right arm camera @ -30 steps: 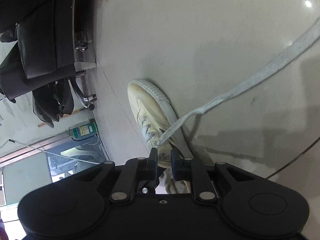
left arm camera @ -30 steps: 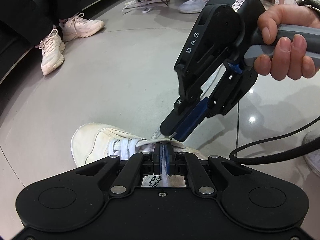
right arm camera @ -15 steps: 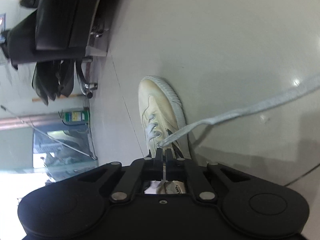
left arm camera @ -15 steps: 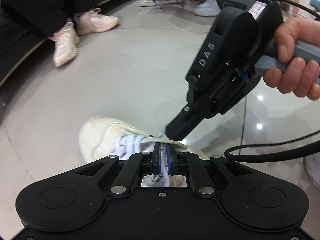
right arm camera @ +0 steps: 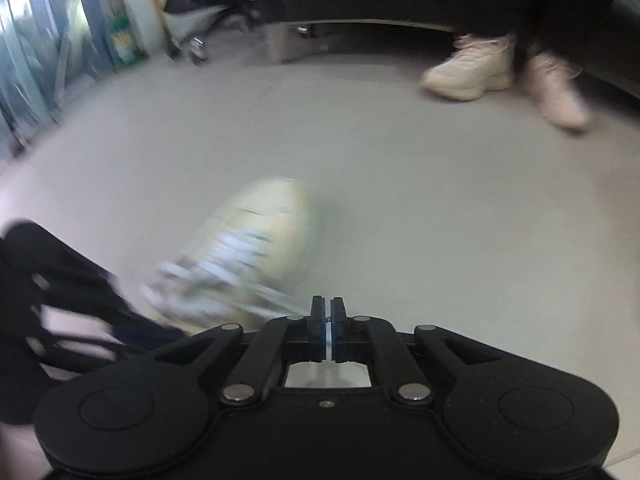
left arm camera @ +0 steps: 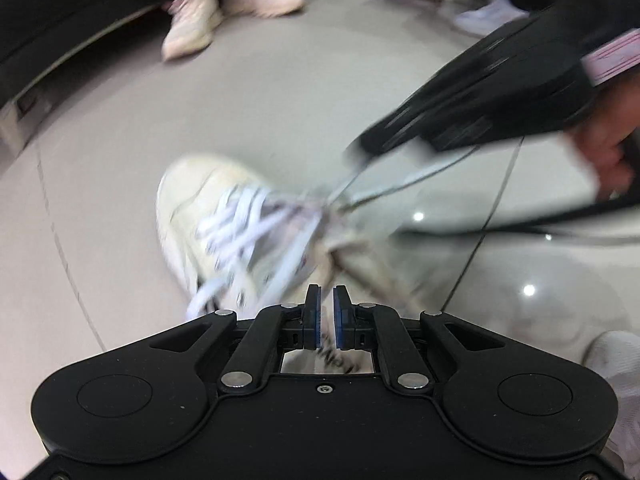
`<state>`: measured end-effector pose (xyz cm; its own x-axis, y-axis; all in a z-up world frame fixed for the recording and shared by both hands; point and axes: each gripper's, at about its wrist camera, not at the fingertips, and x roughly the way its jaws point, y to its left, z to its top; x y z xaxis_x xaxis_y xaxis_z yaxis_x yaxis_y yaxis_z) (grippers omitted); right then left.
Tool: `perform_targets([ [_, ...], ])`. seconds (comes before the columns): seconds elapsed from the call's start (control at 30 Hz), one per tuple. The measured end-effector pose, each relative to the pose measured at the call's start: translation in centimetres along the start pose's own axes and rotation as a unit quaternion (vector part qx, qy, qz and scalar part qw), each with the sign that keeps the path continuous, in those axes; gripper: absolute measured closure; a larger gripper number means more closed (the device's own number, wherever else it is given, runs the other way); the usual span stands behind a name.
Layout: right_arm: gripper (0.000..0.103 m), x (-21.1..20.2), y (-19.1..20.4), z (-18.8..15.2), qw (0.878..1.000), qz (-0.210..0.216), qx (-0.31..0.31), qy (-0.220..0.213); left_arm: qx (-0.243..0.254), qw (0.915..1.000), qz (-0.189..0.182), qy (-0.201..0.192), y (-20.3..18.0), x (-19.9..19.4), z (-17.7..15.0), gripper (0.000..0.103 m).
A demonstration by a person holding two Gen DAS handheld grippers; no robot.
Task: Lace up shoes with both hands
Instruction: 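Pull the lace end through the eyelet with the right gripper, then lift the lace end high above the sneaker with the right gripper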
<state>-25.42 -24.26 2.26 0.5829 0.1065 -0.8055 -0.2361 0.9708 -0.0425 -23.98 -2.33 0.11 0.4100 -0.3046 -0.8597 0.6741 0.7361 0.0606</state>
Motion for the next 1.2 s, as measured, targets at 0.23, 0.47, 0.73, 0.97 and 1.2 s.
perform_targets([
  [0.23, 0.103, -4.6, -5.3, -4.0, 0.974, -0.193, -0.099, 0.062, -0.025, 0.9994, -0.021, -0.007, 1.7, -0.2, -0.9, 0.094],
  [0.47, 0.103, -7.8, -8.8, -7.9, 0.964, -0.229, -0.034, 0.129, -0.022, 0.9993, -0.030, -0.006, 2.2, 0.3, -1.2, 0.094],
  [0.73, 0.086, -6.3, -14.3, -7.3, 0.952, -0.083, 0.279, 0.095, -0.027, 0.9988, -0.040, 0.007, 2.4, 0.5, -0.9, 0.094],
  [0.97, 0.086, 0.3, -18.9, -7.4, 0.830, -0.021, 0.539, 0.138, -0.031, 0.9987, -0.039, 0.012, 2.3, 0.8, -0.7, 0.093],
  [1.2, 0.088, 3.5, -17.1, -5.6, 0.846, -0.056, 0.498, 0.181, -0.039, 0.9984, -0.039, 0.010, 2.5, 0.5, -1.3, 0.089],
])
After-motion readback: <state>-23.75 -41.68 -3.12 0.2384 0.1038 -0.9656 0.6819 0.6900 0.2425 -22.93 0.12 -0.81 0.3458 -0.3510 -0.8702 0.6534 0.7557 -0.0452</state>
